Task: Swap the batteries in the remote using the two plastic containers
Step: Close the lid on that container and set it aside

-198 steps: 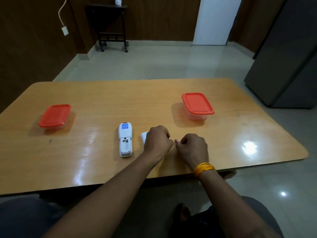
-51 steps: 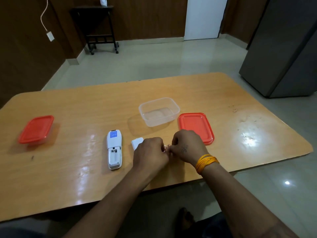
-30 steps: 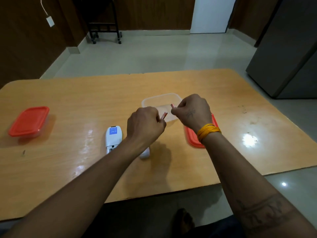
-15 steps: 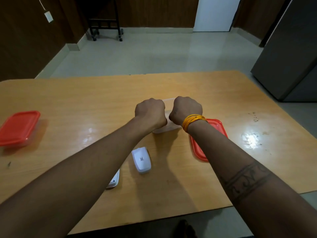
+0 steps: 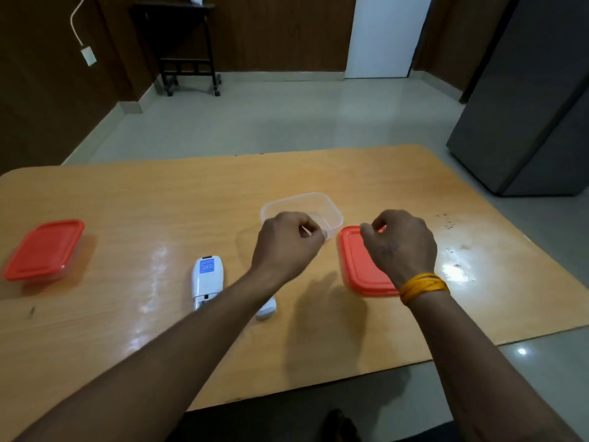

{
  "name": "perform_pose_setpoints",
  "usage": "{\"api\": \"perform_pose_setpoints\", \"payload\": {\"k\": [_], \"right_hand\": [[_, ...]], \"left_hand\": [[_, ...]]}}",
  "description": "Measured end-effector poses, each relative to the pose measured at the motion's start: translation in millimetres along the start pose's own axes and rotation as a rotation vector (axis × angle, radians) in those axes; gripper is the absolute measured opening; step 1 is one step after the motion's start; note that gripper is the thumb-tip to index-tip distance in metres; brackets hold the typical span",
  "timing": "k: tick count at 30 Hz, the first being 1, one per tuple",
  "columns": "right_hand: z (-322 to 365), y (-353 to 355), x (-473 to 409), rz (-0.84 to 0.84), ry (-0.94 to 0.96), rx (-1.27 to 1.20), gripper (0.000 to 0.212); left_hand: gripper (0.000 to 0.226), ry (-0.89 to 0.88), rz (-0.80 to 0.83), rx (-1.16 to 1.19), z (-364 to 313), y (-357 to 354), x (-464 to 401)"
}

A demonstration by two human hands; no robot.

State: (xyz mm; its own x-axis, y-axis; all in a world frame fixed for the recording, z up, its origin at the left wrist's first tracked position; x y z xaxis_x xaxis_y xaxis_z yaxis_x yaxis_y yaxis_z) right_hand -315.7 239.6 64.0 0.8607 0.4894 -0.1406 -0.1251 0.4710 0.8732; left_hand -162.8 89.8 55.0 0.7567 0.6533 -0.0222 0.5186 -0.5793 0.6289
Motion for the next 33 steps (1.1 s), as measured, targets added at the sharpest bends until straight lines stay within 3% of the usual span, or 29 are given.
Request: {"api": "perform_pose_setpoints", "payload": {"k": [2, 4, 9, 14, 18, 26, 29, 31, 33], "right_hand": [[-19, 1, 9, 0.008, -0.044, 0.029, 0.030], [-37, -3, 16, 0.034, -0.091, 0.054, 0.034], [-68, -20, 20, 0.125, -0.164, 0.064, 0.045], [-86, -27, 14, 0.168, -0.242, -0.083, 0.044], [-105, -31, 12, 0.204, -0.363, -0.245, 0.025], [-118, -26, 20, 0.221, -0.478, -0.560, 0.020], [-111, -13, 19, 0.158, -0.407, -0.732, 0.015], [-93, -1, 18, 0.140, -0.229, -0.835, 0.013], [-69, 15, 20, 0.093, 0.007, -0.761, 0.013]], "left_hand": [[0.014, 0.008, 0.113, -0.008, 3, -26, 10], [0.031, 0.023, 0.196, -0.068, 5, -49, 17], [0.060, 0.091, 0.228, -0.106, 0, -80, 20], [0.027, 0.134, 0.197, -0.128, -6, -95, 11], [0.025, 0.158, 0.181, -0.150, -8, -98, 5], [0.021, 0.148, 0.232, -0.048, -3, -100, 6], [0.020, 0.124, 0.250, 0.150, -6, -92, 10], [0.022, 0.105, 0.190, 0.280, -9, -75, 12], [0.032, 0.118, 0.120, 0.404, -7, -53, 12]]}}
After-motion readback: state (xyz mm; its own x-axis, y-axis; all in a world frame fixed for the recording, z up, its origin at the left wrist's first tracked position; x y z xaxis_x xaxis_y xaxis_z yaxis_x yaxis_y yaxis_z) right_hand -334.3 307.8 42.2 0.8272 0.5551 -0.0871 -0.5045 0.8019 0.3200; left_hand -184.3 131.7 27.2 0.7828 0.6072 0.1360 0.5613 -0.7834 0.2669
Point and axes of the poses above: each hand's wrist, its own x-axis away from the middle knuckle, its own y-axis out of the back of the hand, z = x × y, the point moved 8 cm from there along -x, towards the middle knuckle, and after that the axes turned 7 degrees about z, right-handed, at the moved point
